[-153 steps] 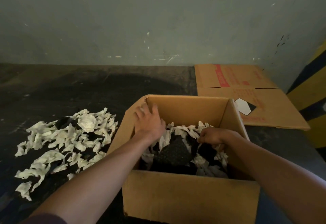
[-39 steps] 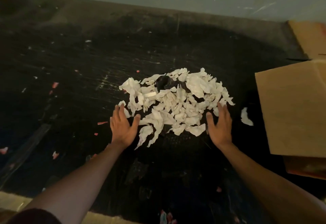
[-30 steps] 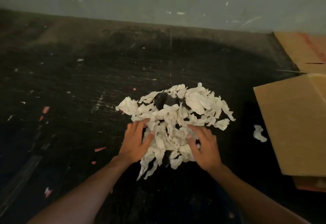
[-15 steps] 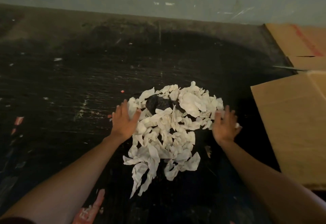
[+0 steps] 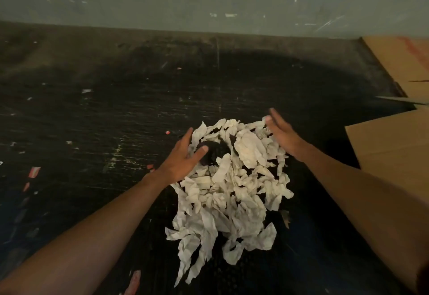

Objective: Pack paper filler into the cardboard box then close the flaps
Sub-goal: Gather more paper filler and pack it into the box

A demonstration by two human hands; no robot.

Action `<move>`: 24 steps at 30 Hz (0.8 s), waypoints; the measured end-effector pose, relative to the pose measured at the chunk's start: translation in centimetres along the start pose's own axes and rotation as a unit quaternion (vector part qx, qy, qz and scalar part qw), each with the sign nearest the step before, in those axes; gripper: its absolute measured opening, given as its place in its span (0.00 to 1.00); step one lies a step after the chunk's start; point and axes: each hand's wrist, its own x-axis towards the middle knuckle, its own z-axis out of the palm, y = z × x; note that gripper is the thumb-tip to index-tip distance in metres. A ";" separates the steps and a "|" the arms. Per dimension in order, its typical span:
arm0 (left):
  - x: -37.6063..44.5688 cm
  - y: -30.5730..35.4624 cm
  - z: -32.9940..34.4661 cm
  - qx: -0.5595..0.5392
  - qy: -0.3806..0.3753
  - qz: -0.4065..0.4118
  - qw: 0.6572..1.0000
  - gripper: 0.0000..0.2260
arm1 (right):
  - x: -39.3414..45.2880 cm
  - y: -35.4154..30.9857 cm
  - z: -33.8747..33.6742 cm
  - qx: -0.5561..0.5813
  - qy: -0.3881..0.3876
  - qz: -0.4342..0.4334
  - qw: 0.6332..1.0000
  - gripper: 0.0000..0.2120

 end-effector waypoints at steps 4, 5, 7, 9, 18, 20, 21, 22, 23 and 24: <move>-0.3 1.5 0.7 0.031 -0.060 0.025 0.997 0.51 | -0.8 -2.0 1.9 -0.164 -0.216 -0.094 0.958 0.35; -1.0 1.5 1.0 0.090 -0.066 0.043 0.993 0.54 | -1.5 -2.1 2.4 -0.216 -0.239 -0.107 0.941 0.36; -3.3 1.0 1.6 0.240 -0.082 0.085 0.964 0.60 | -4.0 -1.8 3.3 -0.312 -0.264 -0.145 0.901 0.41; -5.9 -0.4 2.5 0.346 -0.107 0.110 0.926 0.62 | -7.0 -0.7 4.3 -0.378 -0.270 -0.183 0.866 0.49; -8.5 -5.6 6.0 0.446 0.020 0.150 0.882 0.50 | -11.7 5.3 8.4 -0.459 -0.131 -0.243 0.845 0.42; -8.8 -6.0 6.8 0.462 0.091 0.186 0.862 0.37 | -12.1 5.9 9.0 -0.433 -0.088 -0.252 0.861 0.38; -8.8 -6.1 7.2 0.462 0.129 0.205 0.853 0.32 | -12.2 6.2 9.4 -0.420 -0.062 -0.268 0.865 0.35; -8.8 -6.0 7.4 0.459 0.149 0.210 0.851 0.28 | -12.2 6.6 9.7 -0.410 -0.032 -0.286 0.866 0.31; -8.8 -5.8 7.6 0.457 0.160 0.205 0.850 0.25 | -12.2 6.9 9.9 -0.399 -0.004 -0.300 0.867 0.26; -8.7 -5.8 7.7 0.458 0.159 0.188 0.854 0.24 | -12.1 7.1 10.1 -0.386 0.009 -0.306 0.870 0.23</move>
